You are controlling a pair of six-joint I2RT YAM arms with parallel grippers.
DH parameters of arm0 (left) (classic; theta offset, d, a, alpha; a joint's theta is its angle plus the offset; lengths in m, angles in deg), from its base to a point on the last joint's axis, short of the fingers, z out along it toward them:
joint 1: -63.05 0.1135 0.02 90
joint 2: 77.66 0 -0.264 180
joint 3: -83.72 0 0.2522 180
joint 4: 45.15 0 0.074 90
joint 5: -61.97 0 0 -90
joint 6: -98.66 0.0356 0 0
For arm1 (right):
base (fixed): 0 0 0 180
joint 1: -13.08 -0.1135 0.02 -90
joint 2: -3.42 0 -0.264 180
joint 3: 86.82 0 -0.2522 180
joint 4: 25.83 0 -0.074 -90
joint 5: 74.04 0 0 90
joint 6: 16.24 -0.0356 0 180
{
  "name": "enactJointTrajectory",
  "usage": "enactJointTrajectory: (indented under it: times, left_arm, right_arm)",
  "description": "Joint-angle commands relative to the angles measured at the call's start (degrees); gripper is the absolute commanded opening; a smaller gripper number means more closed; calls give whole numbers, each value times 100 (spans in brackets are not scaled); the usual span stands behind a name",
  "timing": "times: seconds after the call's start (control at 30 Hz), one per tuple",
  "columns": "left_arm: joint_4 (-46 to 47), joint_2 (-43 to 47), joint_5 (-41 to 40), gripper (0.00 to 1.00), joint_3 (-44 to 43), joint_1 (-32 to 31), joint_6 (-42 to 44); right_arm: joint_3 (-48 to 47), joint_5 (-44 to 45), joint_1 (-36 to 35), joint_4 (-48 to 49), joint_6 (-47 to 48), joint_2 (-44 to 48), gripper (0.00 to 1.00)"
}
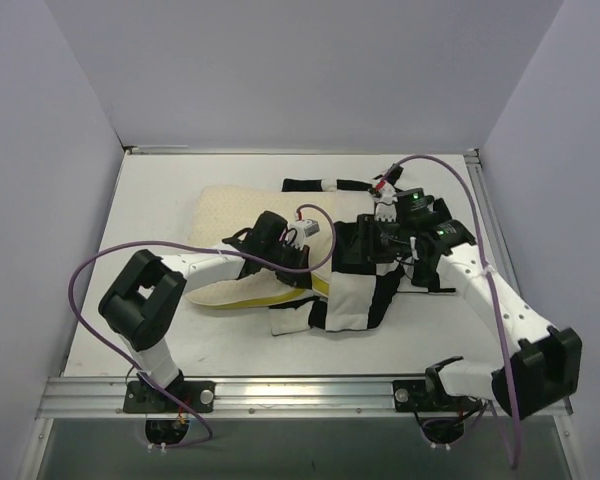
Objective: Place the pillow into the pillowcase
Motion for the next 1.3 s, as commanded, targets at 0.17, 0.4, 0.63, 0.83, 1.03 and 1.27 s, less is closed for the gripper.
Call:
enactJointTrajectory:
  times: [0.17,0.4,0.63,0.83,1.03,1.27]
  left_arm:
    - [155,565,-8,35,126,-309,536]
    - [-714,1470,-571,46,4,-354,1646]
    - [-416,1956,-499,70,-276,604,2118]
    - [-988,123,-186,88,-2391,1061,3562]
    - [-944,-1805,-131,97,-4151,1237,3923]
    - [-2627,-3257,412,97,-5840,1439,4966]
  right_arm:
    - [-782,984,-576,-488,476,-1734,46]
    - [-1134,729,-849,-611,388,-2766,10]
    - [-1248,281,-421,-541,362,-2126,17]
    - [-2178,895,91,-716,914,-2500,58]
    - [-2690,1178,153,-760,1425,-3538,55]
    - [-1601,431,-23,-787,1267,-4050,52]
